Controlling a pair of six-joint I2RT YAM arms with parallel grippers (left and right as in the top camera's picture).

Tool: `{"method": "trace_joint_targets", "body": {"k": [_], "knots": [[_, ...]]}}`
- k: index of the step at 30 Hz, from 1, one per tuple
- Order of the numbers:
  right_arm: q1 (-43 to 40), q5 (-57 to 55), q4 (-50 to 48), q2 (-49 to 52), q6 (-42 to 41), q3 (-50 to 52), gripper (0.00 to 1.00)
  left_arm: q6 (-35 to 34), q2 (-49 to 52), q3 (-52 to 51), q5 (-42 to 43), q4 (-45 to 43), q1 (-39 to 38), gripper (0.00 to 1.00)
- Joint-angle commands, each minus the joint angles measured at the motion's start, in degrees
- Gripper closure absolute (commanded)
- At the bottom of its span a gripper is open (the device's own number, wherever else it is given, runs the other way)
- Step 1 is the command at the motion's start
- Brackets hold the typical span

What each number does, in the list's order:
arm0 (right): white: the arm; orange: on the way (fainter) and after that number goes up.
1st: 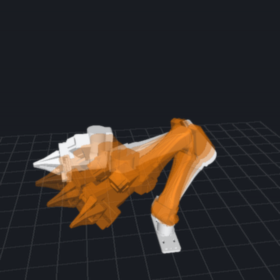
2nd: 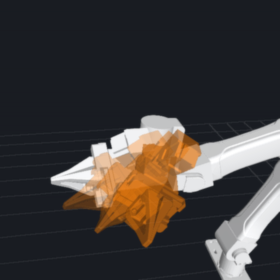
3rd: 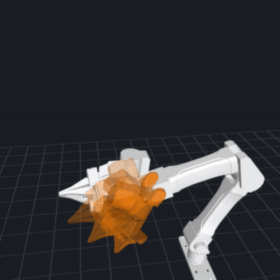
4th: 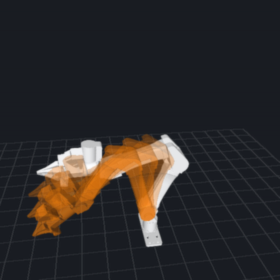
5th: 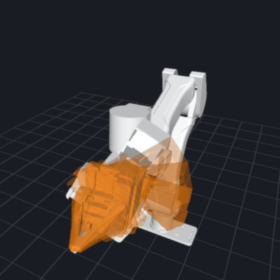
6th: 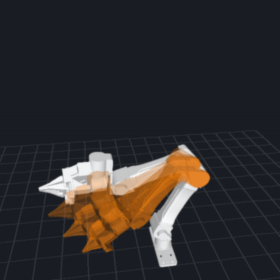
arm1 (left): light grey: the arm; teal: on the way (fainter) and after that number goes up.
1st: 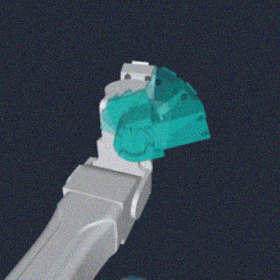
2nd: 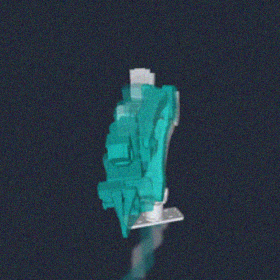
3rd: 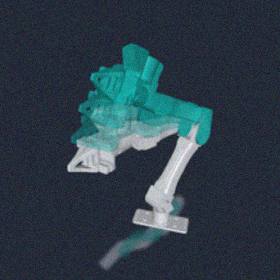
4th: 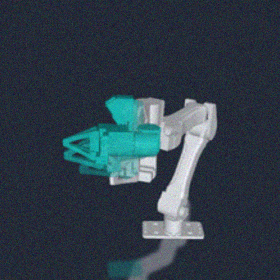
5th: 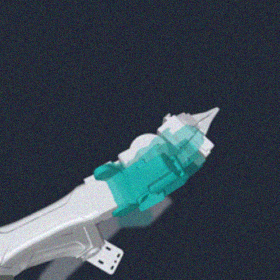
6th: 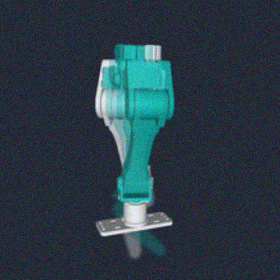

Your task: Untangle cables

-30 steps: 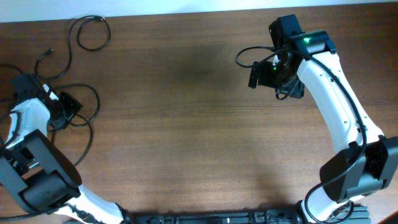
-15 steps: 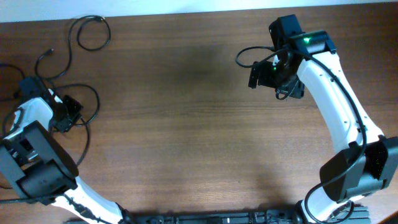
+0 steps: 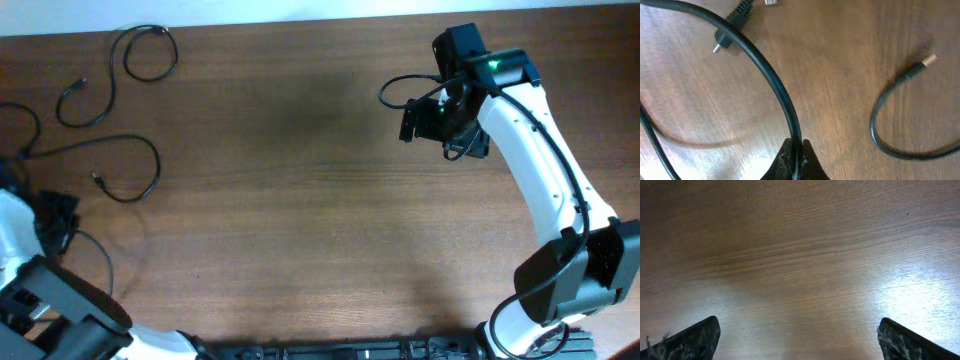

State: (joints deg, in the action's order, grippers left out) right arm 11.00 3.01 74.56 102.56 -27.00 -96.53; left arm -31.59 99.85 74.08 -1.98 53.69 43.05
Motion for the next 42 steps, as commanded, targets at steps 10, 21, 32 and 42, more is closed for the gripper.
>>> {"method": "trace_joint_targets", "body": {"k": [10, 21, 32, 42], "knots": [[-0.2, -0.5, 0.0, 0.1, -0.2, -0.1, 0.02, -1.4, -0.4, -0.3, -2.1, -3.6, 1.7, 0.60], [-0.2, -0.5, 0.0, 0.1, -0.2, -0.1, 0.02, 30.8, -0.6, -0.3, 36.0, -9.5, -18.6, 0.01], [-0.2, 0.4, -1.0, 0.1, -0.2, -0.1, 0.02, 22.2, -40.6, 6.5, -2.4, -0.6, -50.2, 0.01], [4.2, -2.7, 9.7, -32.8, 4.1, 0.2, 0.02, 22.2, -45.2, 6.5, -2.3, 6.0, -50.2, 0.01]]}}
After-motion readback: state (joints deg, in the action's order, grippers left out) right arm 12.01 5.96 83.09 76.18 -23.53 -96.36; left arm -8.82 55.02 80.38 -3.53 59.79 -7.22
